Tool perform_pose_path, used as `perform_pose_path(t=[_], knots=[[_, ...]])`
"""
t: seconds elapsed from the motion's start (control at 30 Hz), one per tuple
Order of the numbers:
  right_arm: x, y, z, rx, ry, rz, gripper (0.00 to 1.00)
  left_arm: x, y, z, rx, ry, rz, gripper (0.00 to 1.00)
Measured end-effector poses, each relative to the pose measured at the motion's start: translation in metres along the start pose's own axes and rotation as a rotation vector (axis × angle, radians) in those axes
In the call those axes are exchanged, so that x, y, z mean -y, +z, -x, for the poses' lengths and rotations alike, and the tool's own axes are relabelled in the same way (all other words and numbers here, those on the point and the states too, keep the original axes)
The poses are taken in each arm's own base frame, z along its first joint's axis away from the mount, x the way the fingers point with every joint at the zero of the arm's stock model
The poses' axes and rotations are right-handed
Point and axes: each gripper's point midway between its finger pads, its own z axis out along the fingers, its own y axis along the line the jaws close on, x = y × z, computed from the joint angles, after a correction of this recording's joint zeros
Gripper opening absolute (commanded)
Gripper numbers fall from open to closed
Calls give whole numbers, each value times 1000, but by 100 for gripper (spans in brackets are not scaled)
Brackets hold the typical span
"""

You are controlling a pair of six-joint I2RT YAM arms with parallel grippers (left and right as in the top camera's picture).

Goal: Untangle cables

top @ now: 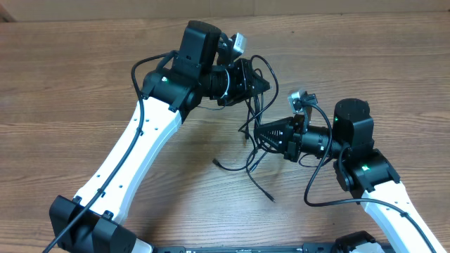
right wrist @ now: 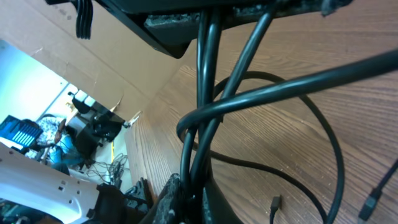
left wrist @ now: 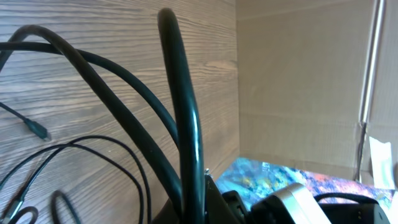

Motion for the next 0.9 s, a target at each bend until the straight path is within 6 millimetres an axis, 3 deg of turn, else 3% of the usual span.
perform_pose_path(t=[0.3,0.57,0.9], knots=[[-25,-2,22,64,-64,114,4,-13,-2,4,28,-30,60,4],[-35,-4,31,88,-78,152,4,-32,-10,6,34,-81,120,4],[-40,-5,35,99,-74,175,4,-39,-11,8,52,-76,156,4]])
